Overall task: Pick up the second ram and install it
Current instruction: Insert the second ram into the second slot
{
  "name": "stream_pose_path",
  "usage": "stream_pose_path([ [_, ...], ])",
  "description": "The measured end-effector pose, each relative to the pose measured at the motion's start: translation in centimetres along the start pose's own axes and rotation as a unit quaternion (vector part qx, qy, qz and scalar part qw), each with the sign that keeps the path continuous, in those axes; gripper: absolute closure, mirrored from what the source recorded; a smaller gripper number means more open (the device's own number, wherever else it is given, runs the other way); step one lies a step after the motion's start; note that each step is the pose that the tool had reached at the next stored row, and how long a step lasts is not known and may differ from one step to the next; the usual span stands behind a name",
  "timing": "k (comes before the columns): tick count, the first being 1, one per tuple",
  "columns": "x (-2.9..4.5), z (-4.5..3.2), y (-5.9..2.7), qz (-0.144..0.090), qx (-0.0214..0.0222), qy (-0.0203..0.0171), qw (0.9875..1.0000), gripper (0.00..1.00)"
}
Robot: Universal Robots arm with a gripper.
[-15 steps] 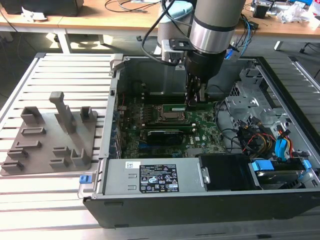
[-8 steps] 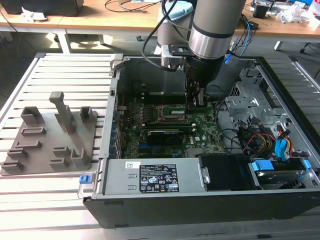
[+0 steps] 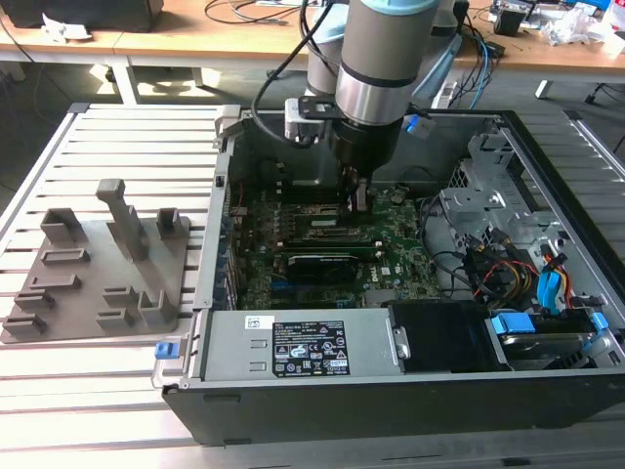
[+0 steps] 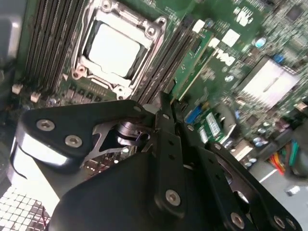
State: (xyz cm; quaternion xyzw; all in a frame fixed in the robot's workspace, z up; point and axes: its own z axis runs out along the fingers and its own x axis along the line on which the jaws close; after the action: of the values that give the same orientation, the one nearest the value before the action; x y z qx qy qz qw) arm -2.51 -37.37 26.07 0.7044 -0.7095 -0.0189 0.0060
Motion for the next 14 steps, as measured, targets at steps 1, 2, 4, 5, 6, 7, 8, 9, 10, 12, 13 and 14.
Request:
stream_pose_path([
  [1,0.01,0.52,0.28,0.007,0.0001,-0.0002,1.0000,0.86],
  [2,0.02,0.83,0.29,0.016,0.0003,-0.0004,0.9999,0.86],
  [4,0.03,1.25,0.39,0.022,0.0004,-0.0006,0.9998,0.86],
  [5,0.03,1.46,0.40,0.023,0.0004,-0.0006,0.9997,0.86],
  [6,0.04,1.71,0.41,0.024,0.0004,-0.0007,0.9997,0.86],
  [7,0.05,1.84,0.44,0.025,0.0005,-0.0007,0.9997,0.86],
  [8,0.06,1.97,0.46,0.025,0.0005,-0.0009,0.9997,0.86],
  [9,0.07,2.16,0.47,0.026,0.0005,-0.0013,0.9997,0.86],
  [10,0.07,2.38,0.47,0.027,0.0004,-0.0025,0.9996,0.86],
  [12,0.08,2.74,0.46,0.029,0.0004,-0.0034,0.9996,0.86],
  [13,0.10,2.85,0.46,0.029,0.0004,-0.0033,0.9996,0.86],
  [14,0.14,2.88,0.45,0.029,0.0004,-0.0033,0.9996,0.86],
])
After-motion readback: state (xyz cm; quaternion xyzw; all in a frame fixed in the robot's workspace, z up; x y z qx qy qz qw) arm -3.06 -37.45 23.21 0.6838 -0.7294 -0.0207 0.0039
